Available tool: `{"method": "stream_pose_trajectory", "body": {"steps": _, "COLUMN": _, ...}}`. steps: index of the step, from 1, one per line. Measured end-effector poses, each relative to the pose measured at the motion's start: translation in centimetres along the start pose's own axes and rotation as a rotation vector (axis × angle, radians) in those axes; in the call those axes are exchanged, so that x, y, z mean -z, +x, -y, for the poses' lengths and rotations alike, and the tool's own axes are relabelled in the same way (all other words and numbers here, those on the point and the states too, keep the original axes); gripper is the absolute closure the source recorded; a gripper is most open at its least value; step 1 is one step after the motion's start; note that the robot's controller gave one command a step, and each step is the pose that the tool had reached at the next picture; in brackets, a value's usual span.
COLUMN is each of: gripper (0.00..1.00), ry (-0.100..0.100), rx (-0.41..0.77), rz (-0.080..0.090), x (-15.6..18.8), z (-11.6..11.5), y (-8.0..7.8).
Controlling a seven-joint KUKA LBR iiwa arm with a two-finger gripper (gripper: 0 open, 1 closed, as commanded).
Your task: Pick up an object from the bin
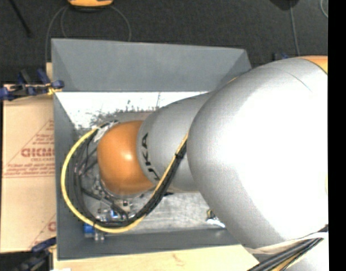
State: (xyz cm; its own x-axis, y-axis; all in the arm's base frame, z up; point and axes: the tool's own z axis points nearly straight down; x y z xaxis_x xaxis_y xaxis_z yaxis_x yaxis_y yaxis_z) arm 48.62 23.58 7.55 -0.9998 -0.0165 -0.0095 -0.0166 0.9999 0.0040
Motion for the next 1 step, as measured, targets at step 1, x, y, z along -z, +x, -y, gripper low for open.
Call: {"method": "stream_pose_trajectory", "body": {"steps": 1, "gripper": 0.00, "ry": -0.006, "rx": 0.063, "rz": 0.014, "x": 0.11, "z": 0.67, "y": 0.33}}
